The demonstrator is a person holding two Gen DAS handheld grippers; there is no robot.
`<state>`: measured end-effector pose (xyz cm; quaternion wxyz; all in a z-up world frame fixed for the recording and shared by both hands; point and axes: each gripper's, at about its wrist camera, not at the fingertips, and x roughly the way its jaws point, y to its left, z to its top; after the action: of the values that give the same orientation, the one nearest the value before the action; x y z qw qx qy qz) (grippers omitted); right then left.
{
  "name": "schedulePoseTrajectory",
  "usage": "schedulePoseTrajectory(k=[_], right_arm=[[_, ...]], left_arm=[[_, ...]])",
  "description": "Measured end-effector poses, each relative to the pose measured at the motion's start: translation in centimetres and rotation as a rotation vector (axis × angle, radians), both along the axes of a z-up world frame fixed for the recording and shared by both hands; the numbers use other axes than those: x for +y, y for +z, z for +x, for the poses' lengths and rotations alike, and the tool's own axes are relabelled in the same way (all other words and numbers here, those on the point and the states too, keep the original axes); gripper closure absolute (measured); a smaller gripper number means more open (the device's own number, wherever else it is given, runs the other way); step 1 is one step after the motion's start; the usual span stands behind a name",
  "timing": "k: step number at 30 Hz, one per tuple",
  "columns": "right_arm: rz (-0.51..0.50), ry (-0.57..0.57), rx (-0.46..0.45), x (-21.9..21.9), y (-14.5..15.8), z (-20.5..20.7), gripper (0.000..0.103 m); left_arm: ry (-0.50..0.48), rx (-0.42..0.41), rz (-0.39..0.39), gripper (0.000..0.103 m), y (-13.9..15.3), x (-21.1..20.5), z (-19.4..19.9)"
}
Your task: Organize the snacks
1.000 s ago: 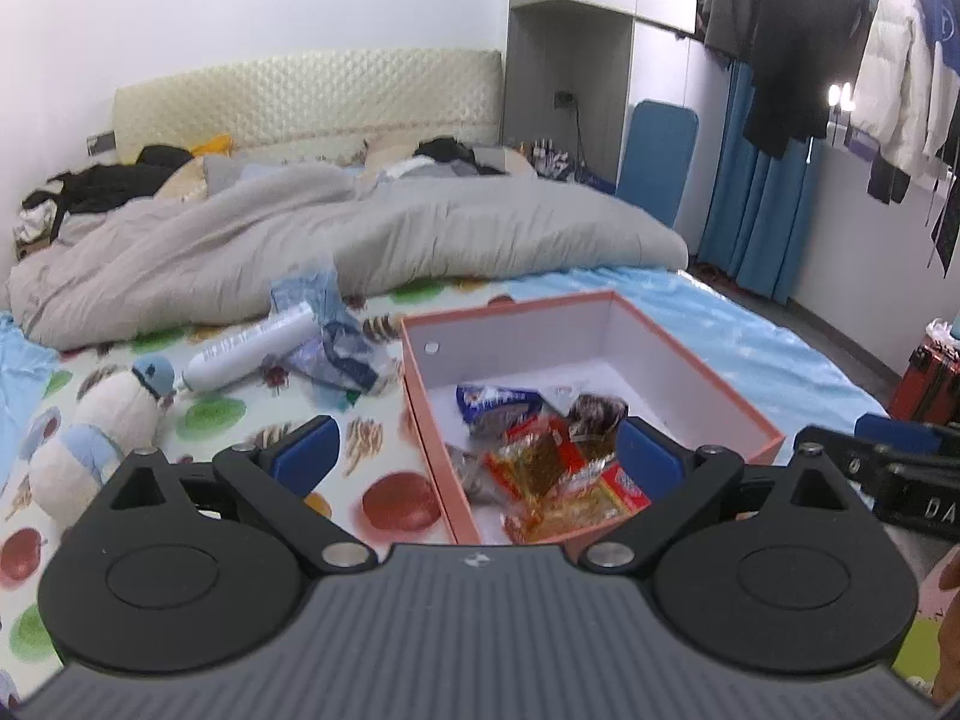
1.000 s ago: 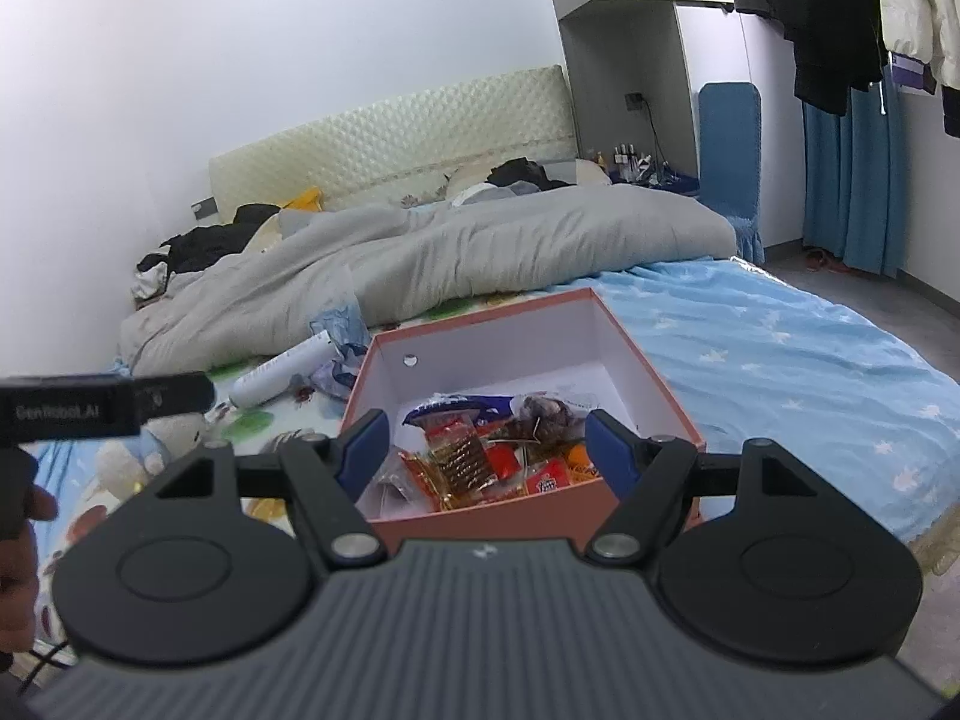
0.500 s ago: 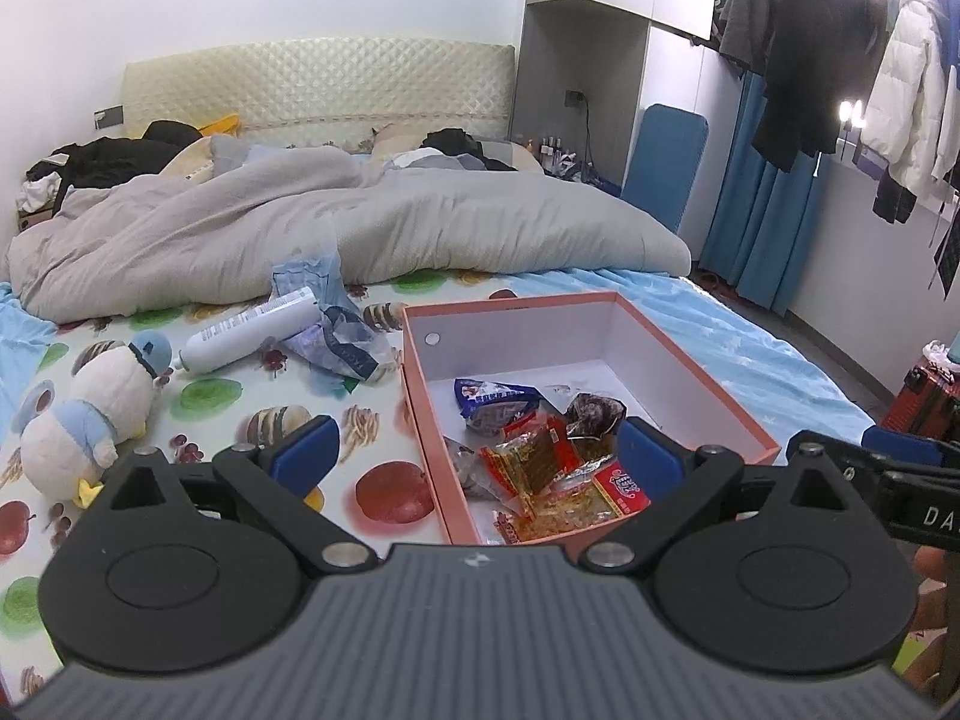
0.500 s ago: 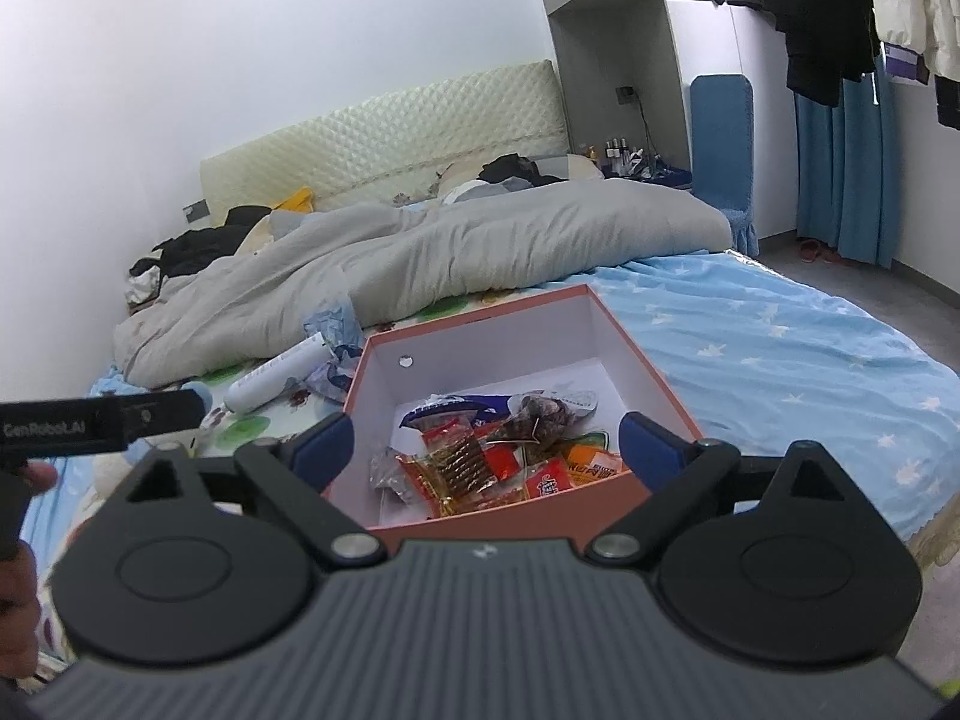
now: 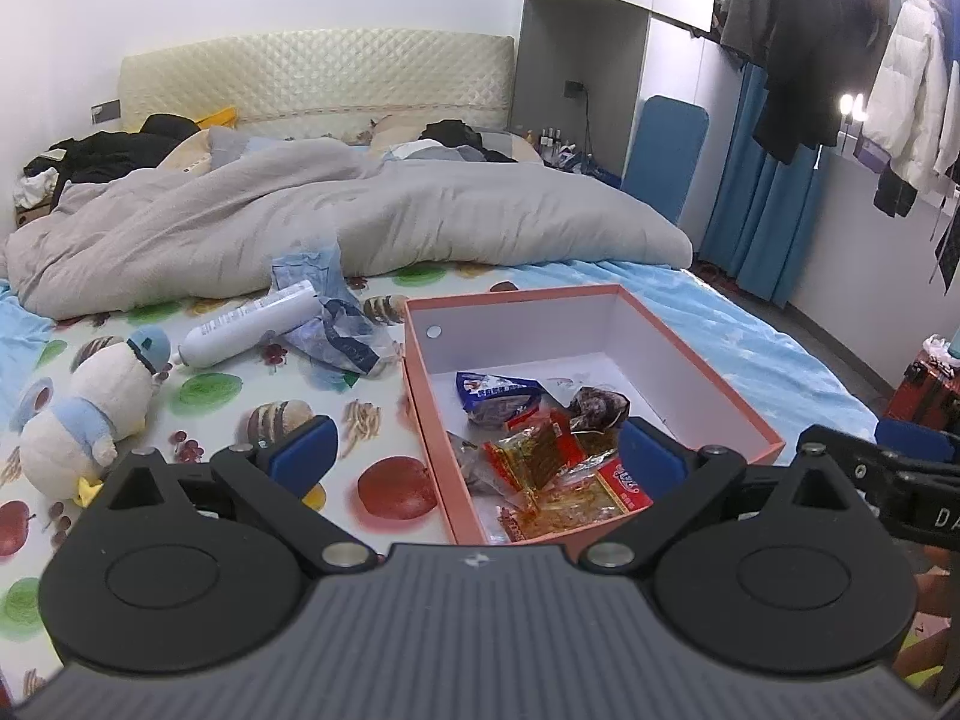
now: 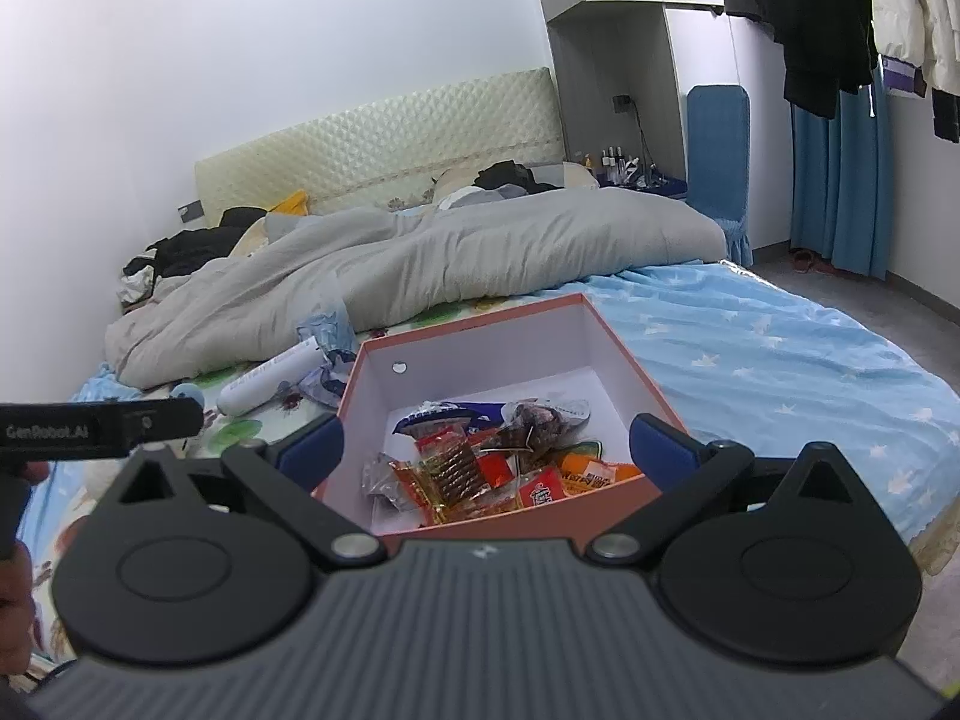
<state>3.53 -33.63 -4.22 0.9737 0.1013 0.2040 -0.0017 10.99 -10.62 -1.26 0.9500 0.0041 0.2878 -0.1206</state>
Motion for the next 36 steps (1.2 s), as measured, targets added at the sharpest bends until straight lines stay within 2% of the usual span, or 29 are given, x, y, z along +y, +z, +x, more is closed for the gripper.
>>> schedulePoseTrajectory(k=[22, 36], right_arm=[[-0.002, 0.005, 0.012, 0.3, -0.1, 0.1, 0.0], [0.006, 0.004, 0.022, 0.3, -0.3, 0.4, 0.0]], left_arm=[[-0.008, 0.031, -0.032, 0.001, -0.4, 0.0, -0.7], [-0.002, 0.021, -0.054, 0.001, 0.1, 0.3, -1.1]])
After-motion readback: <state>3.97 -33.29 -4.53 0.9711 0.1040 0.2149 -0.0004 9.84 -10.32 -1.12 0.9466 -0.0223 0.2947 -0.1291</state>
